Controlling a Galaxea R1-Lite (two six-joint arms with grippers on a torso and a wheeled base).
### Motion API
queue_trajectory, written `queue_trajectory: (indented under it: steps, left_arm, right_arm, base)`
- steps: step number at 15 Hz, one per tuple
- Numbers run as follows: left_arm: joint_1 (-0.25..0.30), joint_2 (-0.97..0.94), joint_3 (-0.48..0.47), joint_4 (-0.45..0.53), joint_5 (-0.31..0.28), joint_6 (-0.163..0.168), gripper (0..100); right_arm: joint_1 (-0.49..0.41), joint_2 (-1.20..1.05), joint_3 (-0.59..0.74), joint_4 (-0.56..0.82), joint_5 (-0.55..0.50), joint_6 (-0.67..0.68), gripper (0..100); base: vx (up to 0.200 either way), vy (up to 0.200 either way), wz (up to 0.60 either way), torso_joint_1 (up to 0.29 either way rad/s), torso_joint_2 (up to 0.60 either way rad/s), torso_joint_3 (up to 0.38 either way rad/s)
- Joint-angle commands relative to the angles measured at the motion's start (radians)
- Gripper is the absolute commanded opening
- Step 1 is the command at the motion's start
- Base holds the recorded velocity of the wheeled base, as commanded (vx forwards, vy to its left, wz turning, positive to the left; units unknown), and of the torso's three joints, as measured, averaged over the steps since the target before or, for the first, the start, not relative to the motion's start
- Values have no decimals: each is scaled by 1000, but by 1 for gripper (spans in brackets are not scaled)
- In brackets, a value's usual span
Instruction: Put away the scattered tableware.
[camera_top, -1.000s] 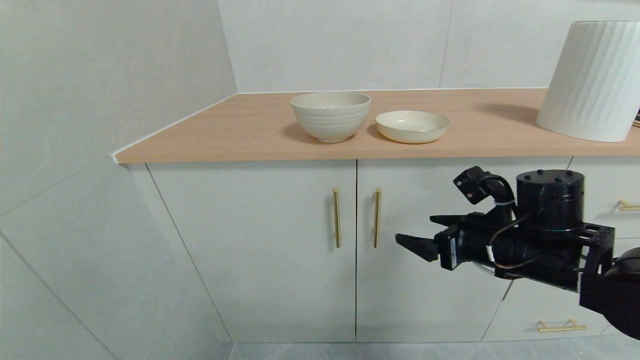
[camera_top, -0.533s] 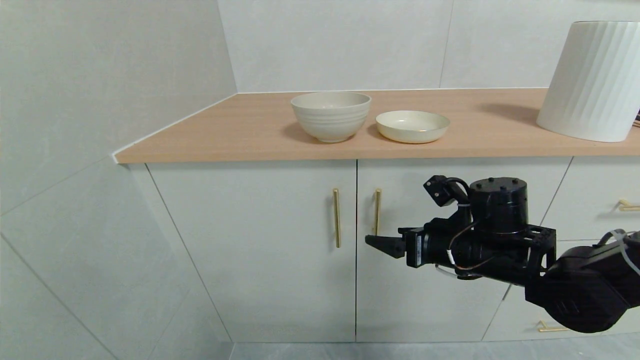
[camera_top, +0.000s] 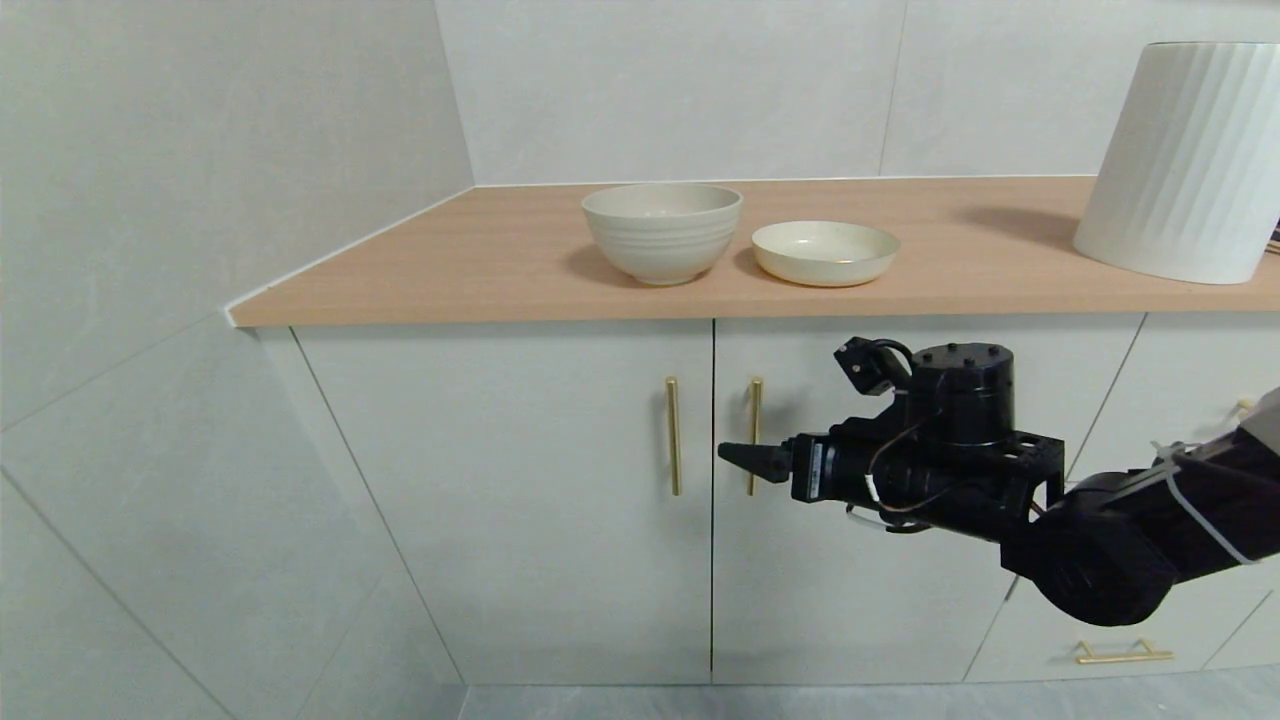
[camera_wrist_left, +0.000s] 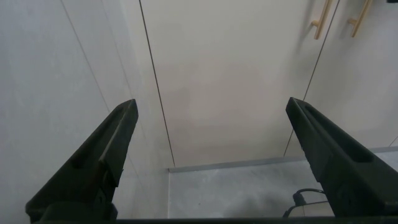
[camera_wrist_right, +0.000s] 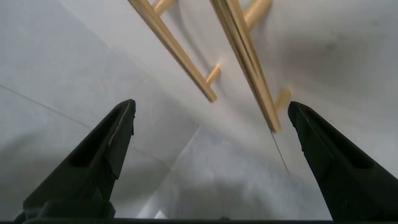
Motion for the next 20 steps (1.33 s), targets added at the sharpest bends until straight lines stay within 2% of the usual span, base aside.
queue_trajectory:
  steps: [1,4,14,20]
  left_arm:
    - [0,0,0,0,0,0,100]
    - [0,0,0,0,-1,0,100]
    - [0,0,0,0,0,0,100]
    - [0,0,0,0,0,0,100]
  right_arm:
    - [5,48,-6,-33,-1,0,100]
    - [5,118,-40,-112,-1,-3,100]
    - [42,166,-57,-148,-2,0,100]
    - [48,145,-19,-162,-1,14,100]
  base:
    - [0,0,0,0,0,0]
    - [0,0,0,0,0,0]
    - [0,0,0,0,0,0]
    - [0,0,0,0,0,0]
